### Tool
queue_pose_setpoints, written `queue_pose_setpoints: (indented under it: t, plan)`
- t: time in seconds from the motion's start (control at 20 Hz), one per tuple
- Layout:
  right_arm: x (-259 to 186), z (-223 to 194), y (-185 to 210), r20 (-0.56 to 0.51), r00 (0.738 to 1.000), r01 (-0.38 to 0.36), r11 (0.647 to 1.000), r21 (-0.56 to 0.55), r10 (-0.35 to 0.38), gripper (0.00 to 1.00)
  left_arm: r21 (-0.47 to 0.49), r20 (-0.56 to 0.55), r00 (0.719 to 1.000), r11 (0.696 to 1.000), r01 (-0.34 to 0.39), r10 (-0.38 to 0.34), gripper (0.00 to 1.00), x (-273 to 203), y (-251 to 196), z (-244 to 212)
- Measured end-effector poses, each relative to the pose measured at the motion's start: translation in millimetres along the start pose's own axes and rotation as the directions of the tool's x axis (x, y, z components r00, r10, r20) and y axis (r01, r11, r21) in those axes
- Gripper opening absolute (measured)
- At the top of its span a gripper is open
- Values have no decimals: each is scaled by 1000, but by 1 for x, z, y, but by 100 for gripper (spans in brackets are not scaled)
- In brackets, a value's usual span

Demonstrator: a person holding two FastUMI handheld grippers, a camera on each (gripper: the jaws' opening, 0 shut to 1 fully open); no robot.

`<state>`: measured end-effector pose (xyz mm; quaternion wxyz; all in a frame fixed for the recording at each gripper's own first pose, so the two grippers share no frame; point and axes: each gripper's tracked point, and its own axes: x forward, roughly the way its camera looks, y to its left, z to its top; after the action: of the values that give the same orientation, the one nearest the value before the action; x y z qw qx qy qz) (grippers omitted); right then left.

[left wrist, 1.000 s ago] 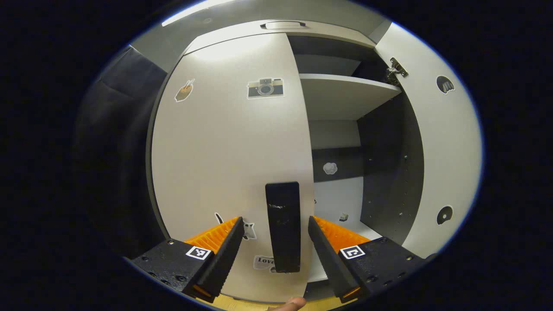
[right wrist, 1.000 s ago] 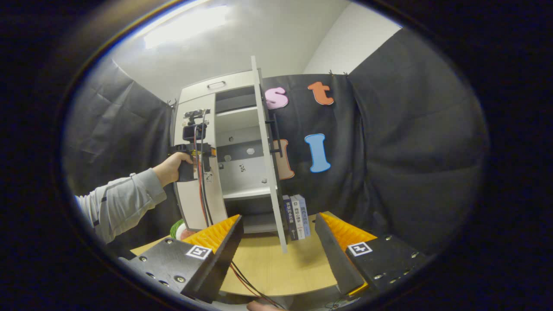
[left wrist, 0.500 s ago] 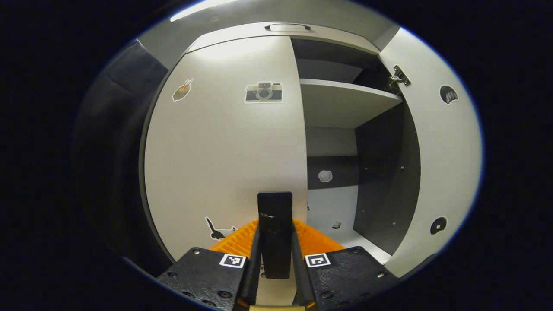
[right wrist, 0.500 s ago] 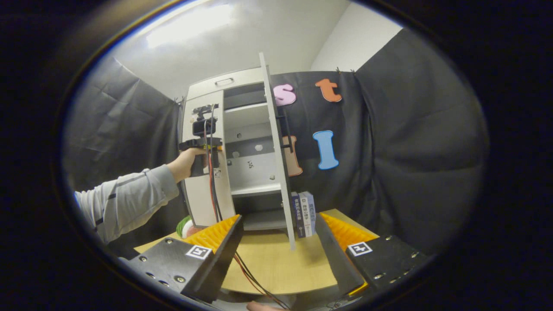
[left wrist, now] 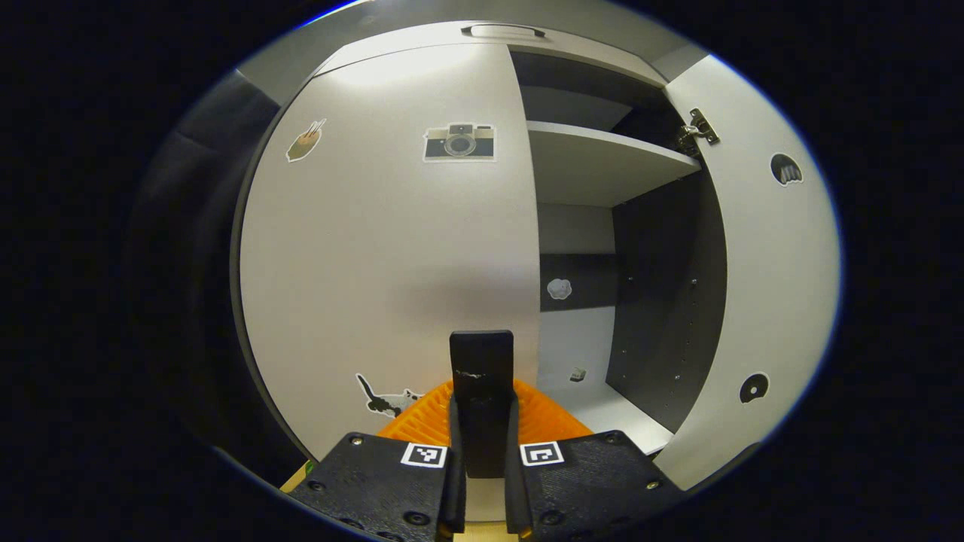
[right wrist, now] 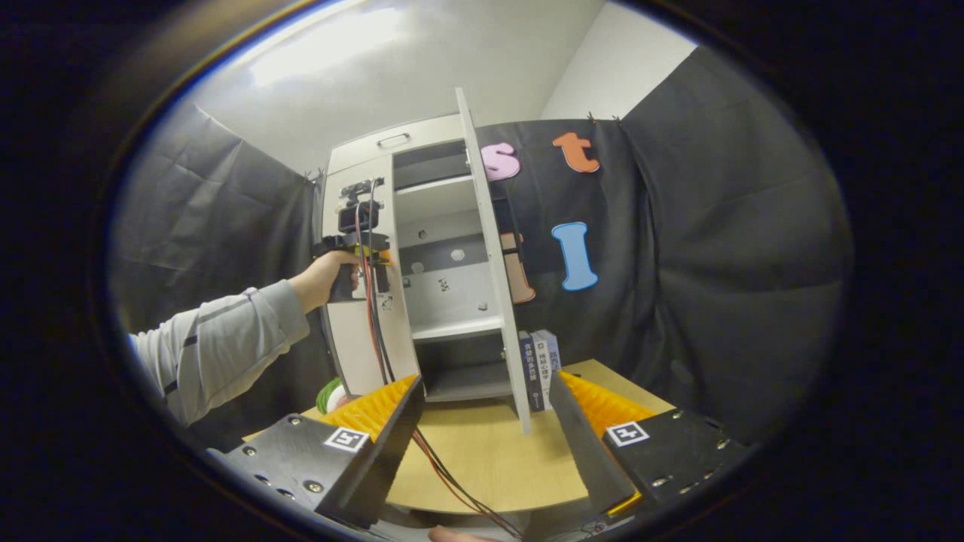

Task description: Open the right door of the double-door shoe cabinet with the right hand, and open the left door with the left hand.

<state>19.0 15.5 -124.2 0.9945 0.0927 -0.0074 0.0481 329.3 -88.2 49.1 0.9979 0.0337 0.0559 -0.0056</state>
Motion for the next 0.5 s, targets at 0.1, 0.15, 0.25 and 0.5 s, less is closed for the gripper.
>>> queue_pose_setpoints:
  t: [0.1,0.15,0.25,0.5]
  plan:
    - [3,1,2,-4,1000,4,1000,-10,-4,98,11,0,1000,1000,6,-6,19,-5,0,0]
    - [3,0,3,-7,1000,5,1000,-12,-5,98,23,-8,1000,1000,1,-1,20,-10,1,0]
    - [3,1,5,-9,1000,2,1000,-19,-2,98,24,-22,1000,1000,0,1,19,-25,3,-1]
    - [4,0,-3,-17,999,44,999,-25,-45,98,24,-22,998,998,60,-59,19,-67,14,1]
